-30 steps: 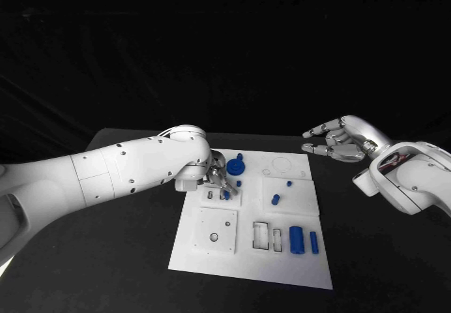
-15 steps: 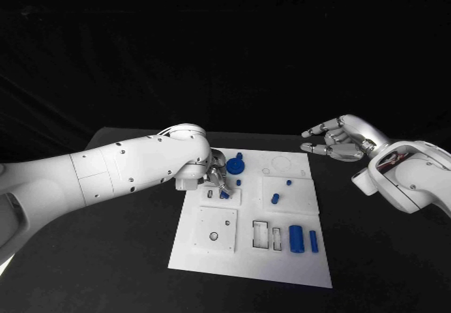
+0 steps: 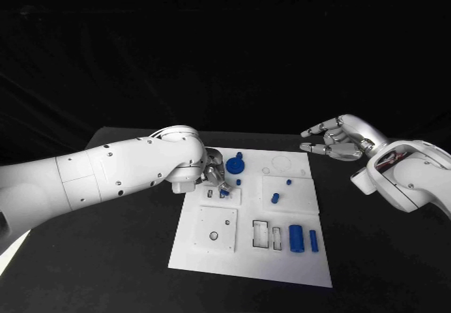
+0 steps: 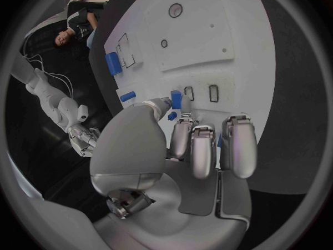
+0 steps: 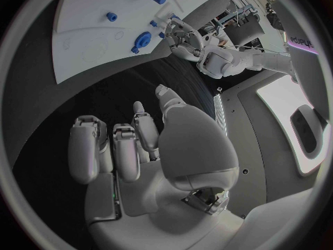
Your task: Assemble the parts on the task board
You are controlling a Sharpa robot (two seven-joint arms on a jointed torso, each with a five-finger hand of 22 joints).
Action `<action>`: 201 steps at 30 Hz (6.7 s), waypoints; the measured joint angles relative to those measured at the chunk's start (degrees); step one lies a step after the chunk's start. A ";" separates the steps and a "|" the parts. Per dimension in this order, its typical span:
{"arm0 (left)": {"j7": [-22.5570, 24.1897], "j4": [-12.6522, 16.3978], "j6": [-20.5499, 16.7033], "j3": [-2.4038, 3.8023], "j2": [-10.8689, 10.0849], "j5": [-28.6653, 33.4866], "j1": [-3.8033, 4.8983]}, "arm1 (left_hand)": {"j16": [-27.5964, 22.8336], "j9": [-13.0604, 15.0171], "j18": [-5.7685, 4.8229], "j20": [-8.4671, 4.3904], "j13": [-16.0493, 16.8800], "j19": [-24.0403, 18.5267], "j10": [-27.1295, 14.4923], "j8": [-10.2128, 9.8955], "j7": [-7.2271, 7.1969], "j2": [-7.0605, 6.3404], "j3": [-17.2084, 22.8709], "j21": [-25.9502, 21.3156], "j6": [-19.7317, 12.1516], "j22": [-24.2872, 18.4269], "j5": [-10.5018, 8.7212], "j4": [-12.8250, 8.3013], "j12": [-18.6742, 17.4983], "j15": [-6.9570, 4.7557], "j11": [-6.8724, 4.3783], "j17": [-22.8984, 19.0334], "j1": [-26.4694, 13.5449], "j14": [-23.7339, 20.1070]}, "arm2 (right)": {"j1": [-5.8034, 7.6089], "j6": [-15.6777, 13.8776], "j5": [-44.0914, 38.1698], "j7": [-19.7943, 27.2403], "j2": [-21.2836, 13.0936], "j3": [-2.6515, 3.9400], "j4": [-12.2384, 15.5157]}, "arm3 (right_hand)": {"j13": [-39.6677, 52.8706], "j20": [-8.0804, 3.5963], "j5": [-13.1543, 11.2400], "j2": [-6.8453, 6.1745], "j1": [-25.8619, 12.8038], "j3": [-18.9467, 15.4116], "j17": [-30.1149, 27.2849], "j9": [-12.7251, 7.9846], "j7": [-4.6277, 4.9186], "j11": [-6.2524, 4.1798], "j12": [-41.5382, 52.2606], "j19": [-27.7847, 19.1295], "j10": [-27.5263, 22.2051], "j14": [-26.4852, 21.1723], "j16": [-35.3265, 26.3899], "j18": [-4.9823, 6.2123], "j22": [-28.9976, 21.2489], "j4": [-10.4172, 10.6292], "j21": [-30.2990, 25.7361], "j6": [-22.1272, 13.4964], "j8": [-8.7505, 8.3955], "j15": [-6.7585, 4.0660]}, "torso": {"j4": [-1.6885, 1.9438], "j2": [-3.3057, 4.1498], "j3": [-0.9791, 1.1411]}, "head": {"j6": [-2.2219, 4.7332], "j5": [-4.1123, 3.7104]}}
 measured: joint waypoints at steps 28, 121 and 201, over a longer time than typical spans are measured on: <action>0.21 5.10 -12.56 0.07 -4.38 -6.48 -3.78 | 0.00 0.87 -0.88 0.01 0.04 0.00 0.41 0.46 0.10 -0.78 2.54 1.11 0.16 0.02 -0.18 -1.59 0.00 0.00 -0.01 -0.02 -1.52 0.00 | -0.03 0.01 0.08 0.10 -0.50 0.00 -0.14 | 0.00 0.00 0.00 0.00 0.00 -0.16 0.04 -0.01 0.00 0.00 0.00 0.00 0.00 0.00 0.00 0.00 -0.21 0.16 0.00 0.00 0.00 0.00 | 0.42 0.03 0.10 | -0.42 -0.04; 0.09 1.49 -7.82 0.08 -1.48 -6.24 -3.80 | 0.00 3.80 -0.88 -0.61 0.00 -0.21 1.63 2.55 -2.46 -1.06 -1.94 1.56 4.77 0.00 -0.34 -2.99 0.75 -0.82 -1.45 -0.01 -10.67 -0.02 | -0.19 0.43 0.16 0.27 -0.13 0.00 0.14 | 0.00 0.00 -0.32 0.00 0.00 -0.64 -0.01 -0.01 0.00 0.00 -0.22 0.00 0.00 0.00 -2.55 0.00 -0.57 0.33 -0.21 0.00 0.00 0.00 | 0.40 0.07 0.14 | -1.71 -0.39; 1.40 -21.89 2.73 2.95 5.43 0.19 1.60 | 0.00 -0.76 -0.87 0.64 -4.39 0.00 -3.39 -3.33 0.83 4.85 -32.26 0.22 -0.36 0.02 -3.23 1.09 -3.99 0.72 0.70 0.01 -10.02 -0.10 | -0.78 0.37 0.72 1.04 0.96 -0.01 -1.23 | 0.00 0.00 -0.67 0.00 0.00 -1.43 0.00 -0.01 0.00 0.00 -0.22 0.00 0.00 0.00 -2.12 0.00 -0.69 1.11 -0.21 0.00 0.00 0.00 | 0.50 0.30 -0.07 | -0.49 -0.31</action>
